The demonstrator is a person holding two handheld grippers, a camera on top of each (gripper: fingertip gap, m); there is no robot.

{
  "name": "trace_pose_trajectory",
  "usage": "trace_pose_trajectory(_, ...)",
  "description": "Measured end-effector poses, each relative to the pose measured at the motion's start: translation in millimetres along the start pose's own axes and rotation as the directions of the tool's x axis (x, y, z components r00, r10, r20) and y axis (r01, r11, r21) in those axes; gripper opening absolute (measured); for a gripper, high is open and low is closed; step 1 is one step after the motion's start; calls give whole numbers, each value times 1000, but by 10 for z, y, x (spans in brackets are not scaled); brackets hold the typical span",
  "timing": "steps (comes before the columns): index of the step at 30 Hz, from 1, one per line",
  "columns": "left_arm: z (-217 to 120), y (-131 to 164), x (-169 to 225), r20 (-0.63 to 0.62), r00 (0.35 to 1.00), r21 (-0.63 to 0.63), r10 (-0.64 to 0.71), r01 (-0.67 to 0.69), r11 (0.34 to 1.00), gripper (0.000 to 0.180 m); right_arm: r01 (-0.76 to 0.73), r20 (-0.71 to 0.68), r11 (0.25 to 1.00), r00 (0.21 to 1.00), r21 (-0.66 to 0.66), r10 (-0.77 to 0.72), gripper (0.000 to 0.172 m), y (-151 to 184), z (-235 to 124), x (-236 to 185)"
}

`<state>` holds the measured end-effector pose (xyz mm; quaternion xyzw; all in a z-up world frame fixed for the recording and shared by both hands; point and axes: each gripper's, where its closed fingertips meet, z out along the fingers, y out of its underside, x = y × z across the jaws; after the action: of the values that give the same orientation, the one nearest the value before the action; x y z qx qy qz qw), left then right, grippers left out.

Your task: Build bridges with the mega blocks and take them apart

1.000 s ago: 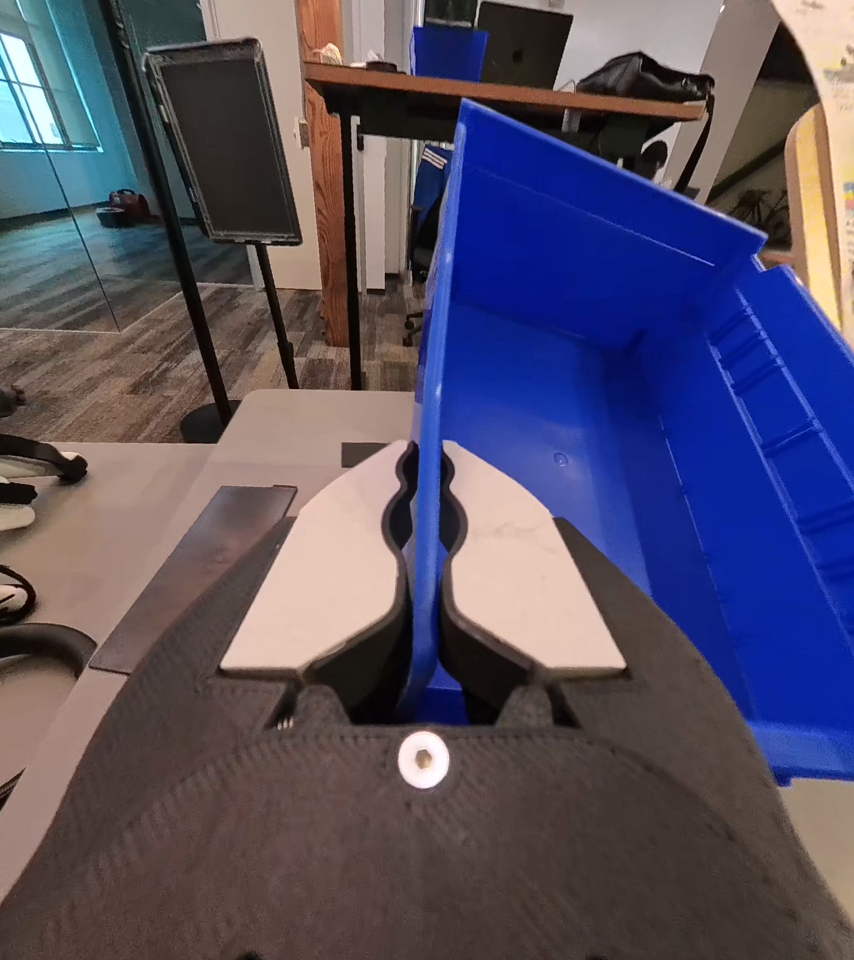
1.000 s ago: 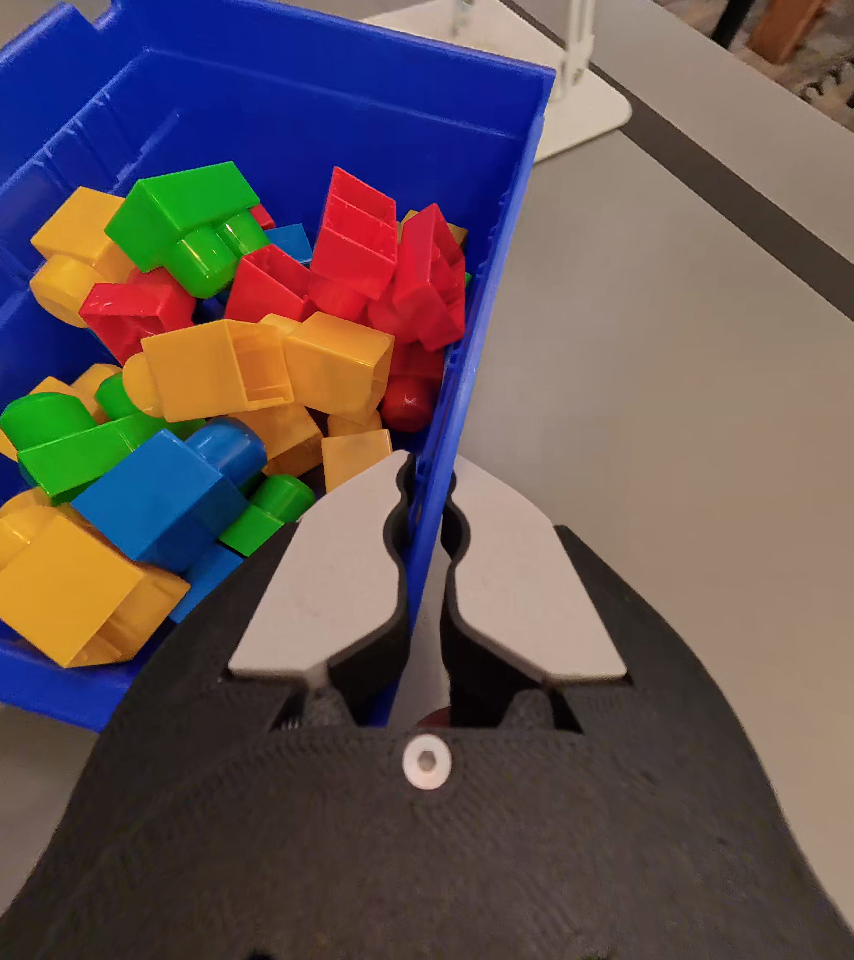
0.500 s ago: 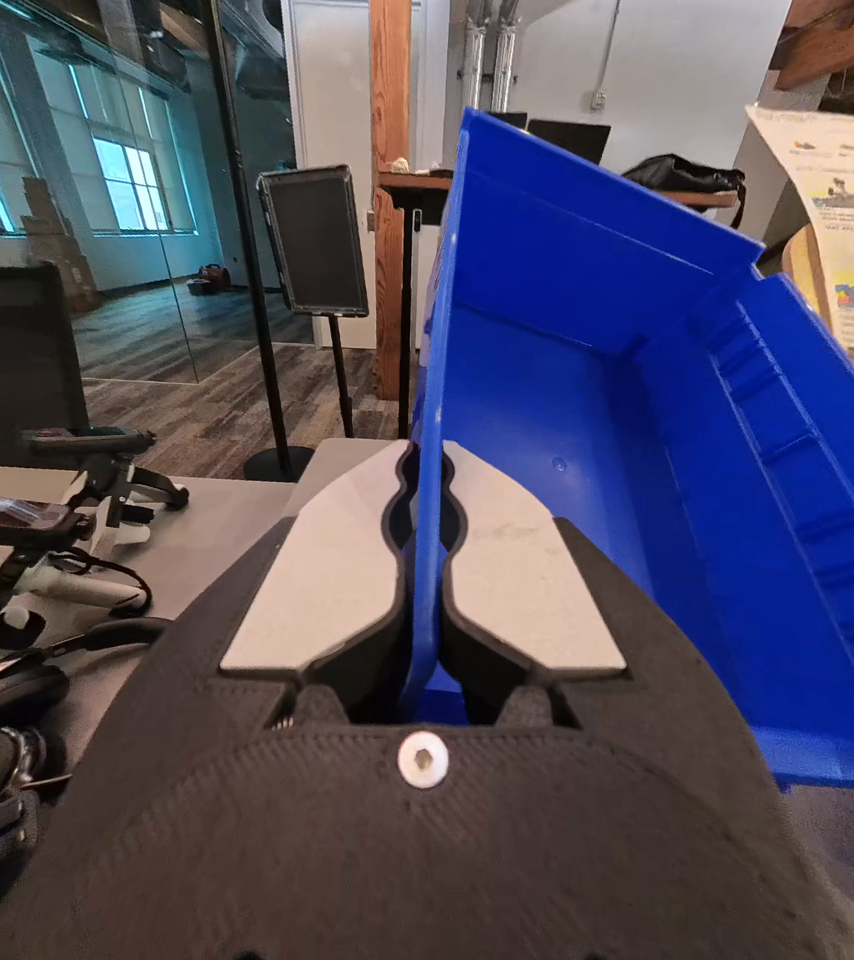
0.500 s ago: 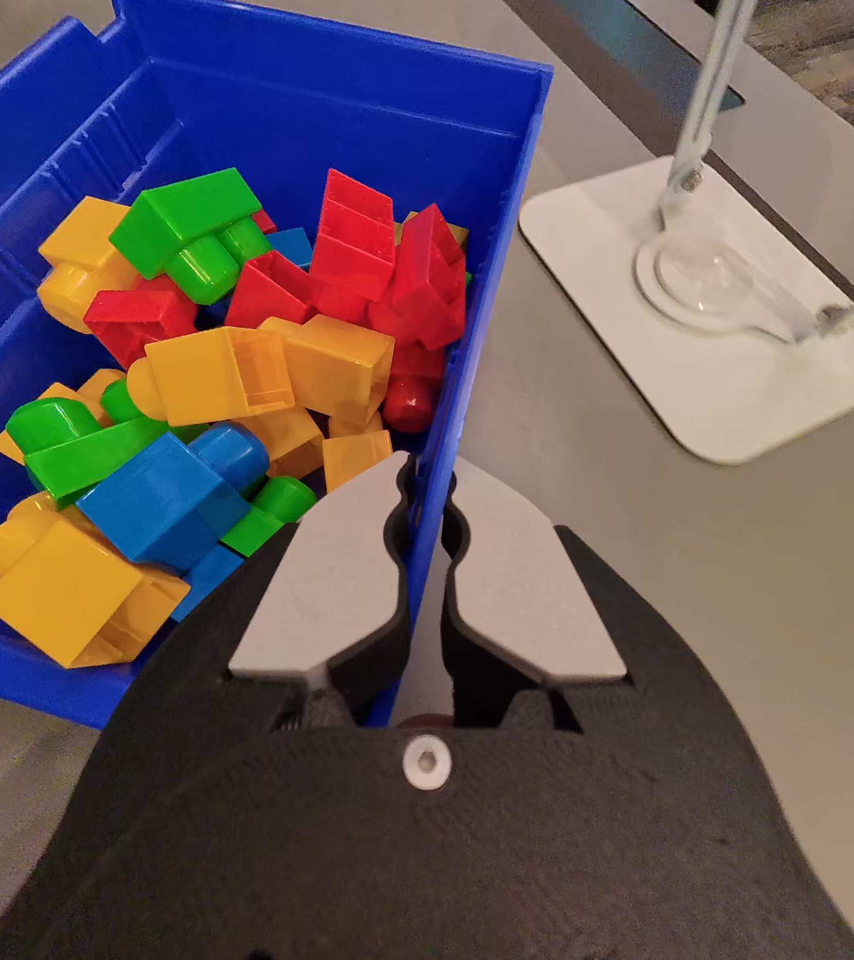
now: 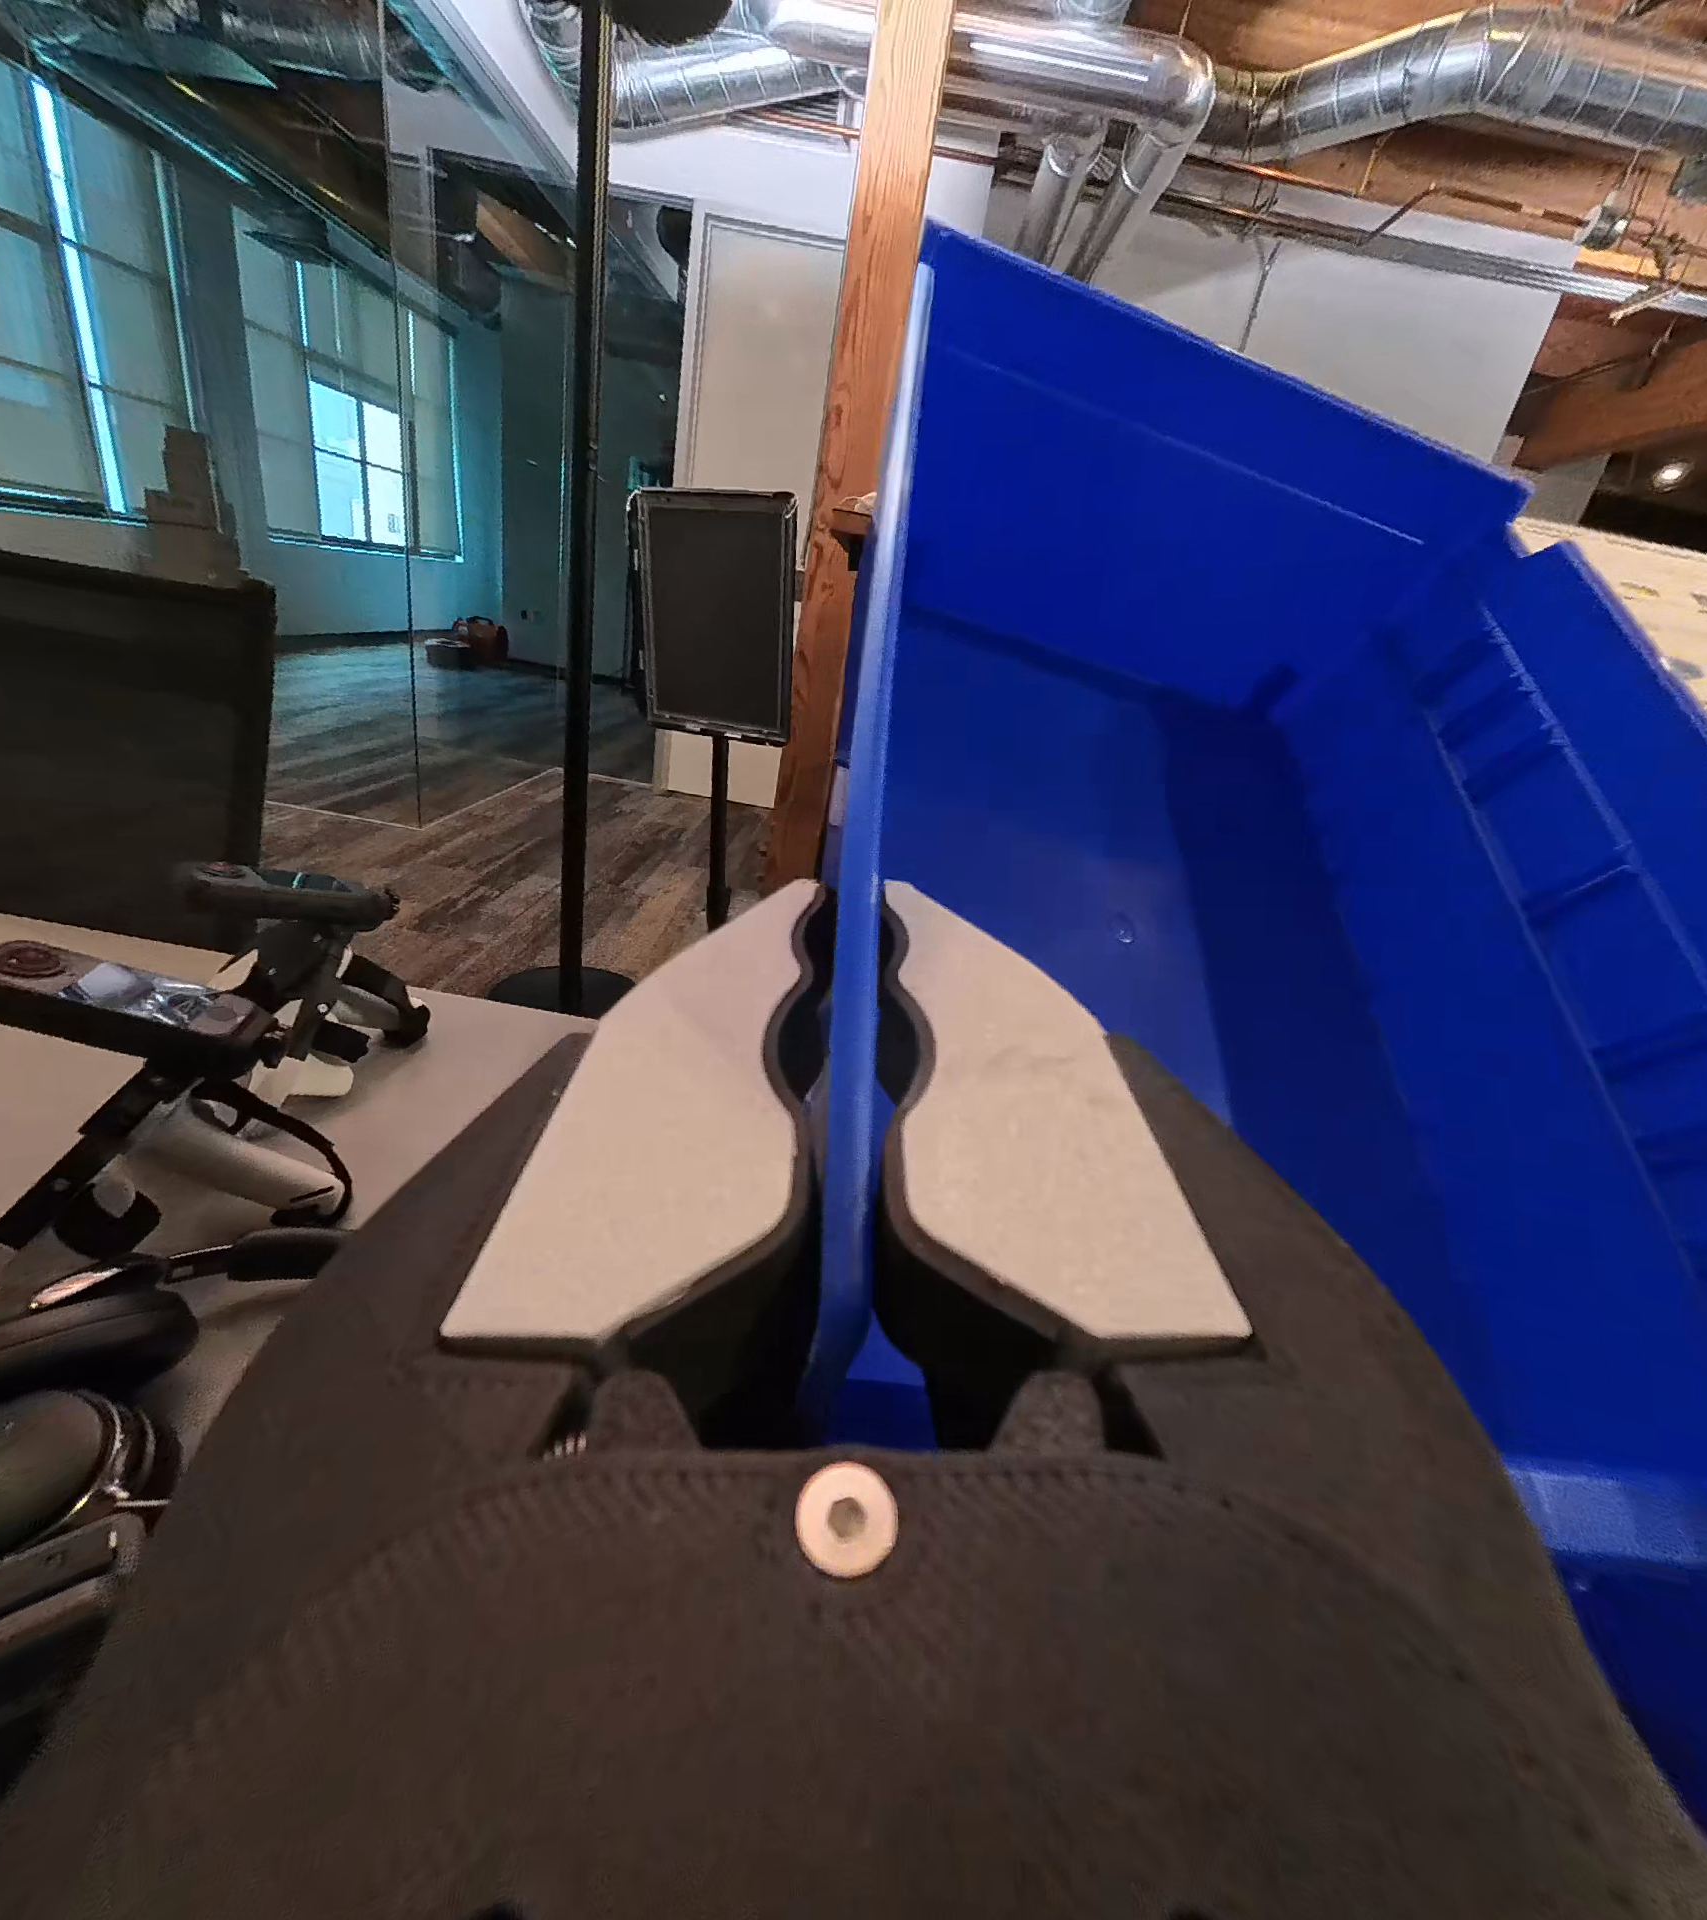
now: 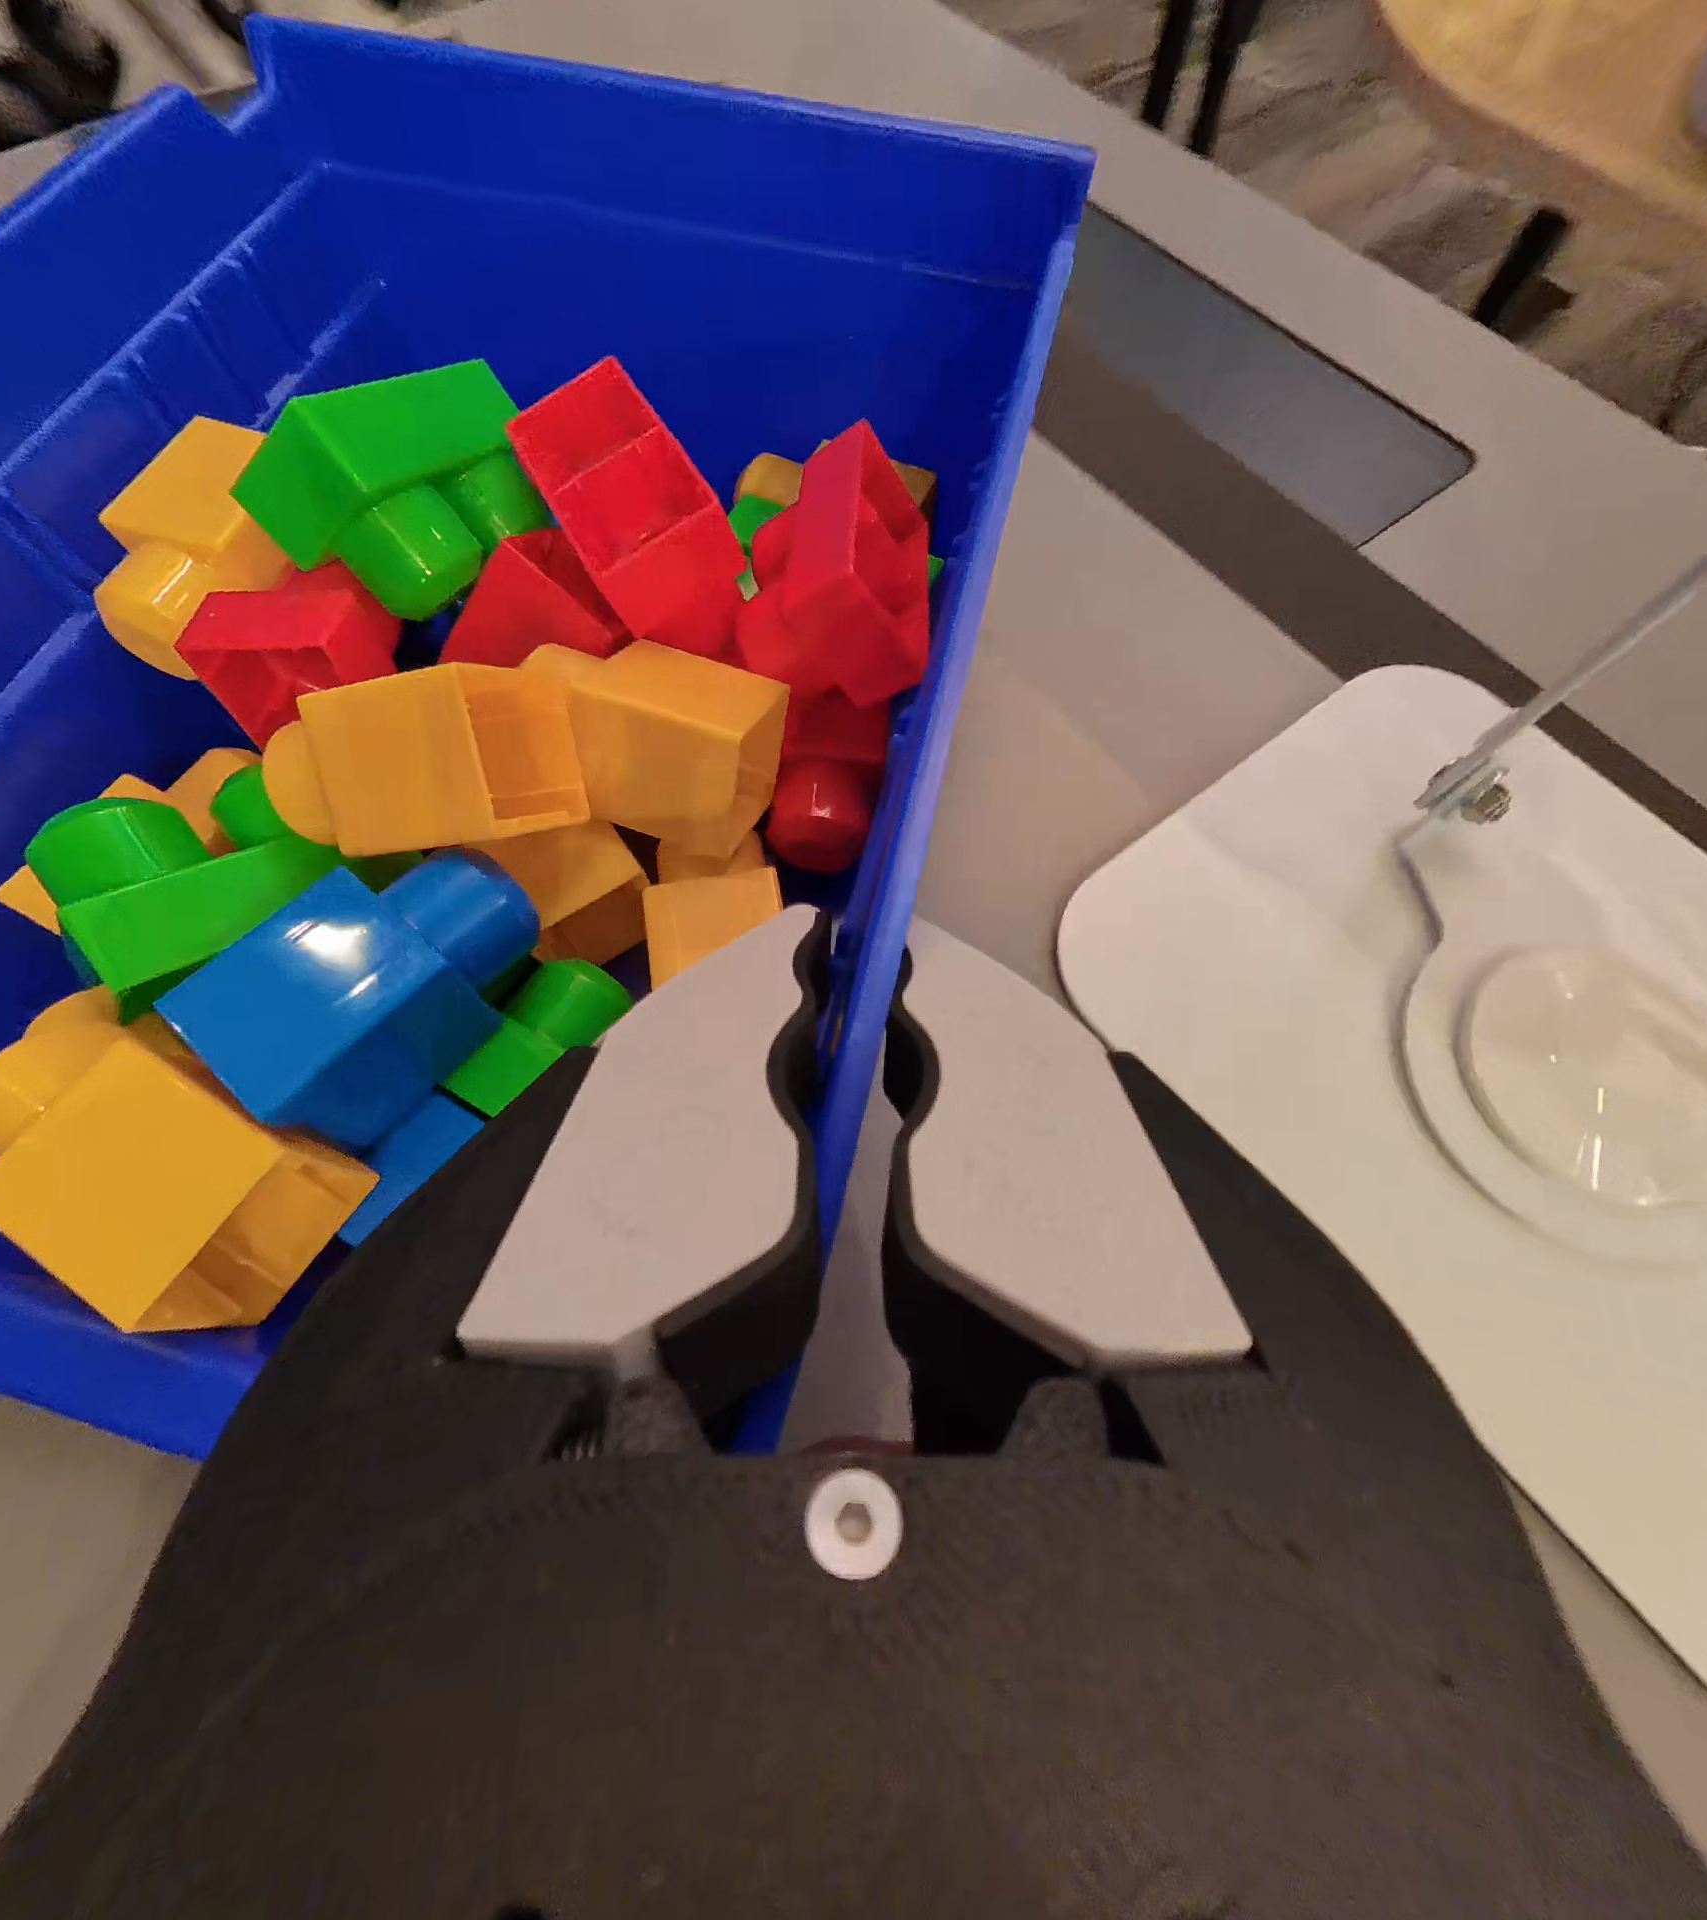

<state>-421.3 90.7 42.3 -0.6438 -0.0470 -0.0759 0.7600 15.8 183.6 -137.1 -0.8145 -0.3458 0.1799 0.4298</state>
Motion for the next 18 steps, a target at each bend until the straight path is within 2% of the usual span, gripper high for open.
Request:
trace_pose_trajectory(3, 20, 37, -13, -7, 1000, -5, -19, 19, 1000, 6, -74, -102, 997, 992, 28, 77, 7, -175, 235, 86)
trace_pose_trajectory(5, 34, 57, -14, -9, 1000, -11, -27, 27, 1000, 6, -153, -132, 984, 978, 91, 164, 12, -296, 374, 121)
trace_pose_trajectory(9, 70, 80, 23, -19, 1000, -20, -24, 24, 1000, 7, -352, 4, 910, 933, 217, 360, 51, -544, 677, -114)
trace_pose_trajectory(13, 113, 88, 114, -46, 999, -25, -22, 21, 999, 7, -397, 74, 878, 917, 268, 393, 72, -666, 751, -300)
trace_pose_trajectory(18, 158, 80, 246, -75, 997, -30, -11, 8, 1000, 6, -441, 118, 849, 897, 290, 425, 82, -737, 790, -438)
